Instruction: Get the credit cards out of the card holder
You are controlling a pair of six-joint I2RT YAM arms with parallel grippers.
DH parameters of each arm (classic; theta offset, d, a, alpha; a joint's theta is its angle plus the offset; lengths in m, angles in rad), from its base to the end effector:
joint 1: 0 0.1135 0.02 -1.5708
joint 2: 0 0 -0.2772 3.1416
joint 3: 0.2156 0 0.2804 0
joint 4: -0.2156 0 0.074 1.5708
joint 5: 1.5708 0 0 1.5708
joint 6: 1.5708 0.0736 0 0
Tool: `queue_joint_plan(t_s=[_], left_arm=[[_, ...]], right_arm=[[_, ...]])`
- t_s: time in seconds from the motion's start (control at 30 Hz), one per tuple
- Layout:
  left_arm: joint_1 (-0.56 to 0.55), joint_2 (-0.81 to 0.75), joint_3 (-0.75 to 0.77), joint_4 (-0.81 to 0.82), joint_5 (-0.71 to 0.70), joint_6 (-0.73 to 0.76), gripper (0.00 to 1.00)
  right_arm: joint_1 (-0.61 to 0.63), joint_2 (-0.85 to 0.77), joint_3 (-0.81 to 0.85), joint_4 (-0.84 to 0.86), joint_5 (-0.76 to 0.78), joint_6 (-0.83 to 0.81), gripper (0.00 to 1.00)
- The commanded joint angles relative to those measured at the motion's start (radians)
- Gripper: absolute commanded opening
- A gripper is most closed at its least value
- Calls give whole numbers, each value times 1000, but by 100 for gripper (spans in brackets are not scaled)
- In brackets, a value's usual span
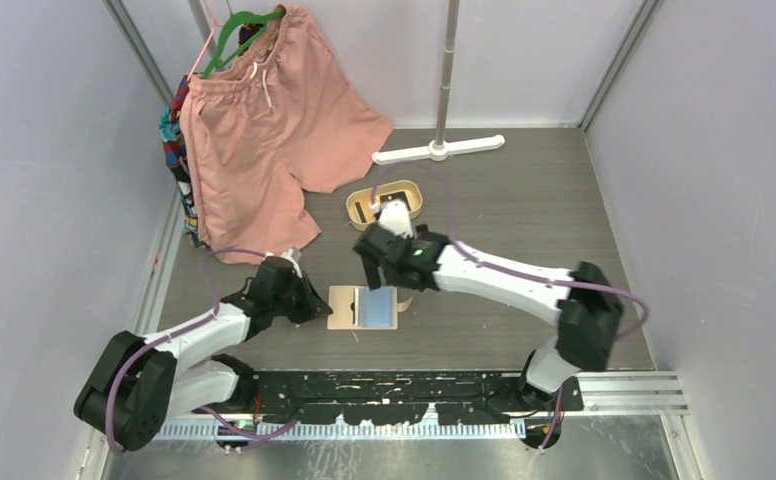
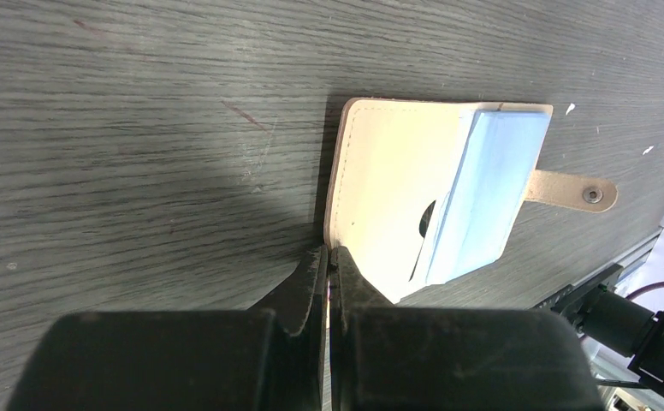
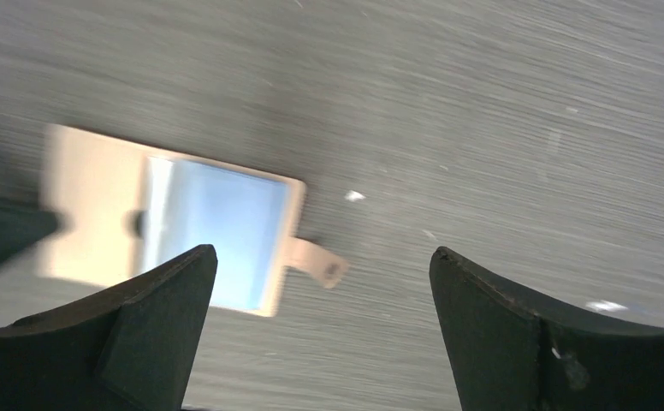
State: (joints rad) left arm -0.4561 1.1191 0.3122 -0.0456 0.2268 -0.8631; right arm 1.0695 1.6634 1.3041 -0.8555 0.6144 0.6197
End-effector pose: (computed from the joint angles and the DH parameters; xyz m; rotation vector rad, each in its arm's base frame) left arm 0.1971 -0.1151 0.0969 -0.4141 2.5539 -0.8273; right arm 0.2150 0.3040 0.2236 -0.4097 2.4177 -0.1864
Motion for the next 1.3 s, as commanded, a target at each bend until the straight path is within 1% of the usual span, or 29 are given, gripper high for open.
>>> queue_joint_plan(t_s=[0.0, 0.07, 0.17, 0.2, 0.27, 0.4, 0.57, 0.7, 0.83, 1.27], left_arm=[[5, -12, 2, -49, -47, 19, 0], [5, 7, 4, -54, -50, 30, 0], [5, 37, -2, -43, -56, 35, 0], [5, 45, -6, -37, -58, 33, 0], [5, 57, -10, -33, -62, 27, 0], [5, 80, -9, -32, -70, 29, 0], [5, 121, -9, -37, -86, 44, 0], [5, 145, -22, -15, -80, 38, 0], [4, 144, -21, -17, -84, 40, 0], [-5, 141, -22, -35, -91, 38, 0]], right_arm=[[-126, -177, -96, 375, -388, 33, 100], [-150, -189, -135, 466, -521, 61, 100], [-149, -154, -162, 574, -741, 101, 98], [-148, -138, -173, 610, -792, 122, 95], [-139, -109, -189, 653, -830, 159, 93], [-128, -55, -218, 705, -873, 212, 90], [-126, -3, -262, 777, -886, 250, 82], [-127, 37, -304, 843, -890, 278, 78], [-126, 66, -344, 921, -890, 303, 77], [-126, 92, -393, 975, -804, 281, 76]])
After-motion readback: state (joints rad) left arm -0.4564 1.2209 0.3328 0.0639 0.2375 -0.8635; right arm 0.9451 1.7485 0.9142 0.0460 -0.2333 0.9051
